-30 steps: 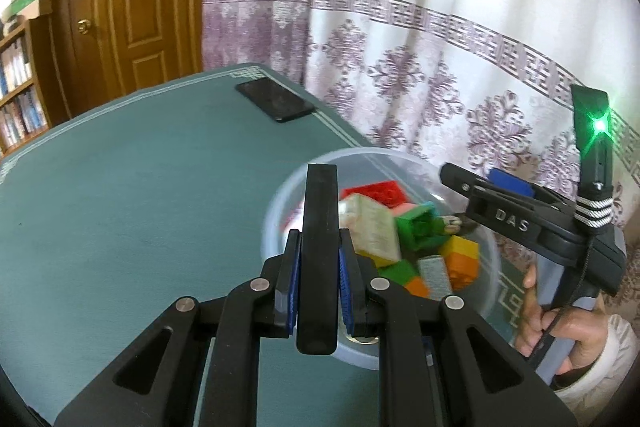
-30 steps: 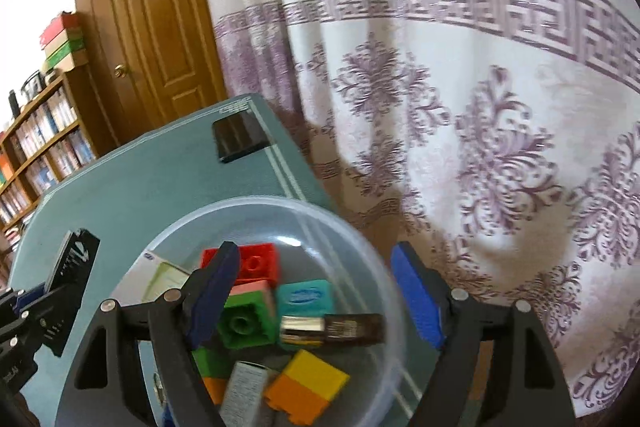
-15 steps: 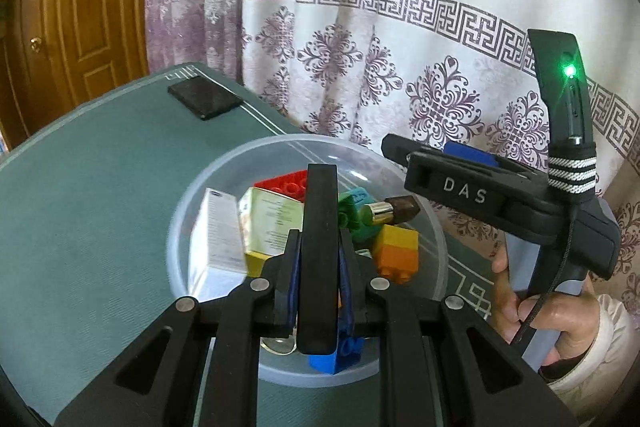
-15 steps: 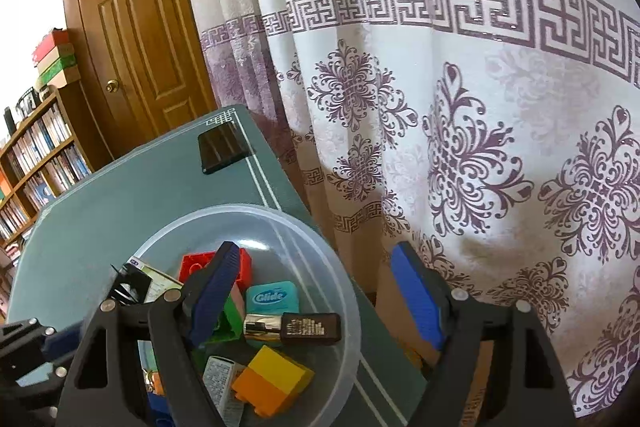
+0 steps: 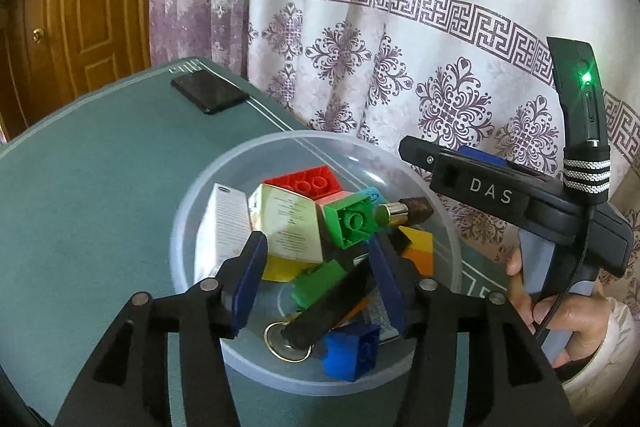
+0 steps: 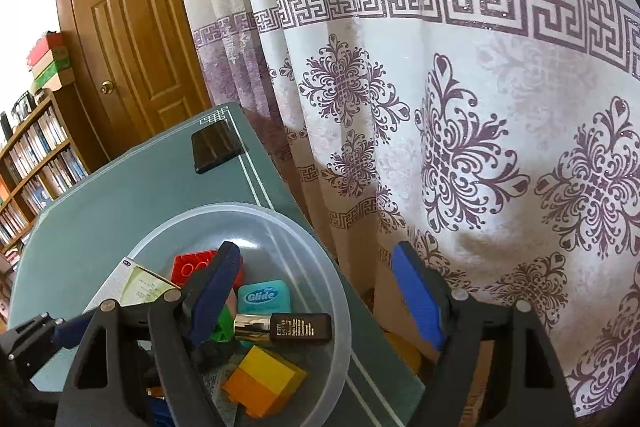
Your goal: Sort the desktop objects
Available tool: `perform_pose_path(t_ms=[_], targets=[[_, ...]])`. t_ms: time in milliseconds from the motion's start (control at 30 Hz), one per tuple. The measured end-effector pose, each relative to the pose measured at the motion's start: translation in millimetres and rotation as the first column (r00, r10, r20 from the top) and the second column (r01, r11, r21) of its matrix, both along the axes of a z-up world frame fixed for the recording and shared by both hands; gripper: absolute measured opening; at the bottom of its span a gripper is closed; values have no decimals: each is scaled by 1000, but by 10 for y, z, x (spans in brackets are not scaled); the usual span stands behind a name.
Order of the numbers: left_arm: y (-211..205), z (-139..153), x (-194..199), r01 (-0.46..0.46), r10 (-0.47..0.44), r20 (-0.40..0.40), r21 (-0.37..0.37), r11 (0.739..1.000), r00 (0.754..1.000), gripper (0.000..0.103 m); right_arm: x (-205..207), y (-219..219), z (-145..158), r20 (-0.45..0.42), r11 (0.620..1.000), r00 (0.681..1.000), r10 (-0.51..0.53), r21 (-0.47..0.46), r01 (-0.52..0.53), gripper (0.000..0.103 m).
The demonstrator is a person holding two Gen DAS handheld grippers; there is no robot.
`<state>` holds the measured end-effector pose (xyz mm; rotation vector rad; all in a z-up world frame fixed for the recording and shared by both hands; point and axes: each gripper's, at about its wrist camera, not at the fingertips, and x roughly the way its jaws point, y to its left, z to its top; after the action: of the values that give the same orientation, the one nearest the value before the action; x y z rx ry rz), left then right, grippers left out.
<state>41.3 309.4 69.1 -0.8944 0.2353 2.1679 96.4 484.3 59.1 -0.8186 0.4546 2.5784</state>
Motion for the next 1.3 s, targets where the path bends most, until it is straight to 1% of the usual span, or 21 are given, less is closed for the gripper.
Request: perform_pose_path(t_ms=[200,267,367,600,800,900,967,1100,1167,1300], targets=[[-65,45,67,-11,10,-49,-26,1000,999,57,12,-5,-1,1,1000,1000,-1,-2,1,82],[-99,63,96,-18,16,-60,-32,999,998,65,23,-9,-1,0,1000,1000,-2,0,2,83],[-195,88,122,-57,55,-78,-28,998,995,72,67,-9,-5,0,1000,1000,-6,0,6,83],[-389,110,117,-121,120,-75,-15,993,990,73,213,-6,-13,-1,1000,1000,-24,-6,24,83],[-462,142,203,-156,153,-97,-29,987,984,73,278,-107,2,5,1000,1000,-1,5,1,84],[-492,164,246,-174,169,-113,-31,984,979,79,327,-161,20,5,1000,1000,9,12,-10,87],[-518,184,283,-182,177,-128,-27,983,976,80,378,-188,28,3,1000,1000,11,14,-11,89],[-541,222,352,-194,187,-149,-35,980,971,81,500,-219,54,-9,1000,1000,4,21,-4,101],[-561,238,372,-206,198,-153,-37,978,968,82,580,-242,87,-25,999,1000,-4,32,5,102],[-602,287,426,-250,236,-190,-49,967,953,82,675,-313,165,-41,998,999,-2,55,4,102]])
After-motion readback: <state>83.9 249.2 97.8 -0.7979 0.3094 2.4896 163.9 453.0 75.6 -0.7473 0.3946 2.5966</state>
